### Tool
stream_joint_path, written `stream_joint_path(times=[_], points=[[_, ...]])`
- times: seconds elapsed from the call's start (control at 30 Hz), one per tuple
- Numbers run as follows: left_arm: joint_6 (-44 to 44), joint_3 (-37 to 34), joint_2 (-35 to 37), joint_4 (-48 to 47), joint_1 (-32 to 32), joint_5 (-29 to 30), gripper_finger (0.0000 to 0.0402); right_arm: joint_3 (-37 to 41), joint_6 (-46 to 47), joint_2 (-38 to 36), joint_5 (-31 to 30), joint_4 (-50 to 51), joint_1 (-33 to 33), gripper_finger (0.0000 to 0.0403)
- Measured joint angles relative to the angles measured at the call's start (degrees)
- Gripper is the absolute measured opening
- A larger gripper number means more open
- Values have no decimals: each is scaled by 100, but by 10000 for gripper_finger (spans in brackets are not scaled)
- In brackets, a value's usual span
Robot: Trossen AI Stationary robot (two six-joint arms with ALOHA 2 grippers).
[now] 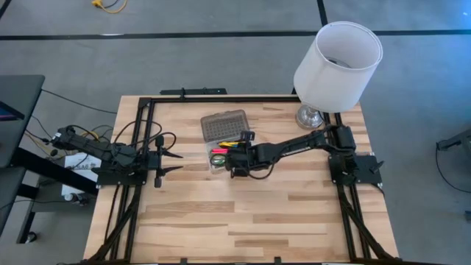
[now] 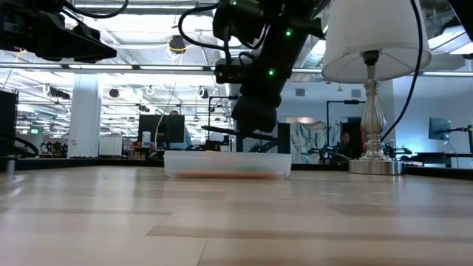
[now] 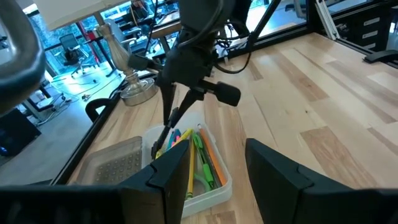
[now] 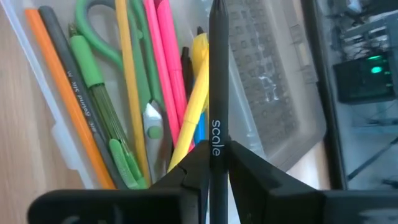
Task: Pick & place school supplies into a supply box
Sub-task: Put the black pen into the transparent supply box, then move the transparent supply box to the center of the table
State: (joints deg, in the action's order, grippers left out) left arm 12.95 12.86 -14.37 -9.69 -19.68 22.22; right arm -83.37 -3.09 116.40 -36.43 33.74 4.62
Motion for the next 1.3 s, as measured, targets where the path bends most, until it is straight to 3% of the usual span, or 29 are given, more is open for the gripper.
stream_joint_path(times=[0.3, 0.73, 1.3], points=[[-7, 0, 0, 2, 0, 0, 151, 0, 3, -4, 525, -227, -190, 56], [-4, 0, 0, 8, 0, 2, 151, 3, -591, 111, 1277, -1412, -98, 56], [0, -2, -2, 15, 0, 9, 151, -2, 586, 490, 1422, -1593, -624, 56]])
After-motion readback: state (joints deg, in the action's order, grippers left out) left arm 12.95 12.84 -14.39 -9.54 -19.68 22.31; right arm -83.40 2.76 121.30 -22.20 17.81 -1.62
